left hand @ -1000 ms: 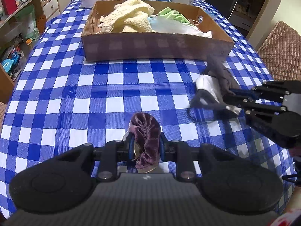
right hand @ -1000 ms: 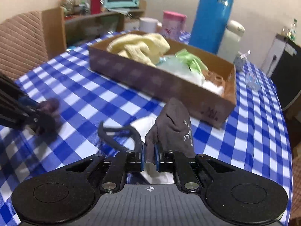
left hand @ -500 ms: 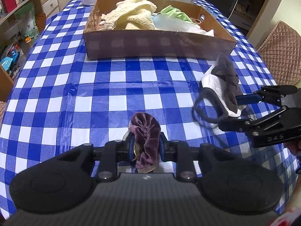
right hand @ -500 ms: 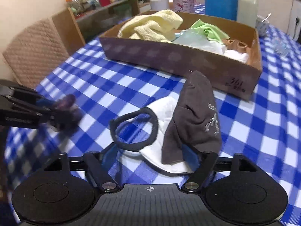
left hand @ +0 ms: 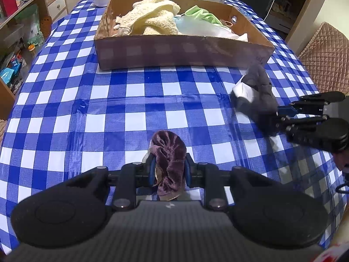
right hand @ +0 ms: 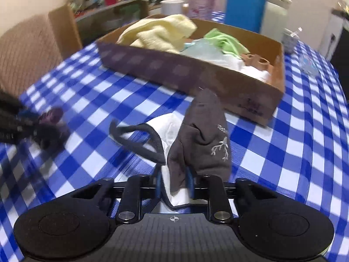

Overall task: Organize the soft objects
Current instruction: 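Grasp the white face mask with the right gripper while the left holds the scrunchie, then carry the scrunchie with the left gripper while the right carries the mask over the box, then release the scrunchie into the box with the left gripper while the right releases the mask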

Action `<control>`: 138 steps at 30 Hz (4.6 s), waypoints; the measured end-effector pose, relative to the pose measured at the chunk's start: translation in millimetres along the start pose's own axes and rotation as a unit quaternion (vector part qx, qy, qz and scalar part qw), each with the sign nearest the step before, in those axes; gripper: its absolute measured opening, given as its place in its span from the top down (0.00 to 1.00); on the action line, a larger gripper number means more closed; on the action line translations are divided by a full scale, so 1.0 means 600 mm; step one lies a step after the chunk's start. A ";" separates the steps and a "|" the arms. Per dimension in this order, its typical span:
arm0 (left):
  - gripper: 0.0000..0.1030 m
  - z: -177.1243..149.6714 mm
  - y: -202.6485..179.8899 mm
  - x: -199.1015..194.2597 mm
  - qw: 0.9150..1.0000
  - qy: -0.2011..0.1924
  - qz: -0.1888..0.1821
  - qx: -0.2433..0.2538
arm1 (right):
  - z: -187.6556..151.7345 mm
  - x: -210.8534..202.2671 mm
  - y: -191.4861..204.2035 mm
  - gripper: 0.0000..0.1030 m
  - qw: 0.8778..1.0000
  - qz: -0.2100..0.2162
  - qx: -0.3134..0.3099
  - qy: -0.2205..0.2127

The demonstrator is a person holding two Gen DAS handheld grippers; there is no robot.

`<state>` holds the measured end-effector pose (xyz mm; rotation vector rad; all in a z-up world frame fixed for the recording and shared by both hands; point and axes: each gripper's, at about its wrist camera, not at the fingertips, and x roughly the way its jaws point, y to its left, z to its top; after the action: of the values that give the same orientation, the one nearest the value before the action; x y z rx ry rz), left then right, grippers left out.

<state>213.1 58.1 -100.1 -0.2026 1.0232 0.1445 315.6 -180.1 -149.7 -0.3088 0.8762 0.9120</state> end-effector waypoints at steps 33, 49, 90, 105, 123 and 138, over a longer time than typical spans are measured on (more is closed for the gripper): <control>0.77 0.203 -0.031 -0.060 0.987 -0.142 0.006 0.072 | 0.142 -0.108 0.002 0.90 0.988 -0.068 -0.066 -0.118; 0.77 0.363 -0.048 0.075 0.986 -0.129 0.007 0.102 | 0.236 0.038 -0.072 0.90 0.986 -0.111 -0.110 -0.063; 0.61 0.375 -0.022 0.154 0.994 -0.075 -0.014 0.080 | 0.233 0.070 -0.161 0.59 0.997 -0.004 0.035 -0.065; 0.61 0.376 0.006 0.115 0.993 -0.100 -0.005 0.061 | 0.233 0.012 -0.215 0.60 0.977 0.003 0.140 -0.163; 0.63 0.372 0.028 0.167 0.996 -0.070 0.033 0.035 | 0.239 0.132 -0.204 0.84 0.983 0.002 0.164 -0.080; 0.63 0.368 0.030 0.147 0.996 -0.077 0.029 0.014 | 0.239 0.080 -0.194 0.75 0.979 0.012 0.176 -0.107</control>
<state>437.9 129.6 -66.5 -0.1334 0.8766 0.1950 498.4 -140.6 -110.3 0.1042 0.8247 0.7791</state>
